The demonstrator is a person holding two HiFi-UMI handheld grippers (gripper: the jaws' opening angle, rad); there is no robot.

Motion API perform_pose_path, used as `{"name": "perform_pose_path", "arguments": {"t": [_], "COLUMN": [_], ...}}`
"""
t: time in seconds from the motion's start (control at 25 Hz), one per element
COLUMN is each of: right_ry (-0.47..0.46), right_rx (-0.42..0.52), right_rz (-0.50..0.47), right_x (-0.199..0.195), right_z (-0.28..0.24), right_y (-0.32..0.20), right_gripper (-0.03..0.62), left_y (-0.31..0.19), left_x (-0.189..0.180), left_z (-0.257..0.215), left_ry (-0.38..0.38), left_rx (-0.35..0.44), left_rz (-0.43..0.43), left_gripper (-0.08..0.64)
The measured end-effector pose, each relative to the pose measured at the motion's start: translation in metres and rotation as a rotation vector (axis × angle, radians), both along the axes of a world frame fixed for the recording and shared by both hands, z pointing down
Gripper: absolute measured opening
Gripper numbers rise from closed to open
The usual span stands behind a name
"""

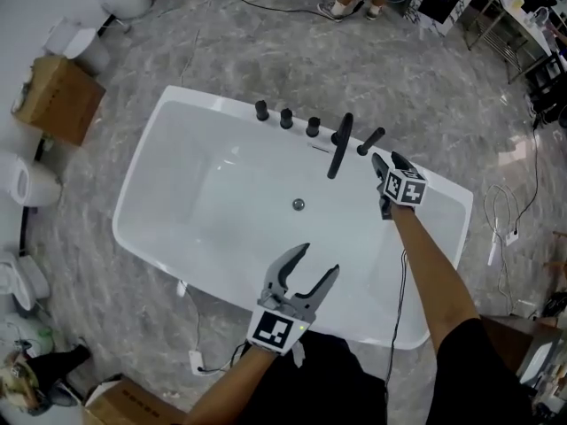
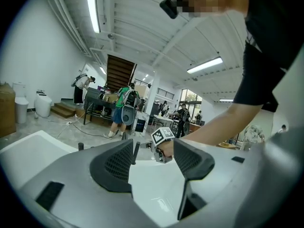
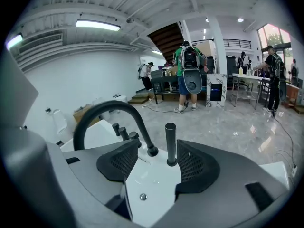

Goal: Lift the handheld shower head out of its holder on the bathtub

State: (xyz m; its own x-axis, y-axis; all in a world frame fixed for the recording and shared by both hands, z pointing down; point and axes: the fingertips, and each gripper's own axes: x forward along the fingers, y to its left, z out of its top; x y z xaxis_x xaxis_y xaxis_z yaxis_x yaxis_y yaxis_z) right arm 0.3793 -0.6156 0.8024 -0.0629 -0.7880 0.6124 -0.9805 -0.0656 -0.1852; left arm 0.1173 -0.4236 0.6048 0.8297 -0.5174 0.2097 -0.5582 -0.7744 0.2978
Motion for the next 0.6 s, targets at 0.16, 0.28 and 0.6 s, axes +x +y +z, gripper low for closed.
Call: {"name": "perform_pose_path", "arguments": {"t": [0.16,0.28,0.6], "right_ry": [0.050,0.069,0.080], "right_rx": [0.049,0.074,0.091], "right_rz": [-0.052,-0.059,-0.053], "right_x": [0.005,0.013,0.028], "right_z": [0.005,0.010,0.024], "right_y": [-0.023,-0.034,-0.049], "right_gripper": [0.224,0.224,0.229], "left_y": [-0.012,-0.018,-0.027], "left_x": [-0.008,-0.008,-0.022], "left_z": [0.009,0.011,0.024], "left_ry": [-0.001,0.002,0.044], "left_rx": [-0.029,-0.027,-0.087], "left_rz": [-0.064,-0.084,-0.130], "left_gripper": [0.244,0.244,0.244]}}
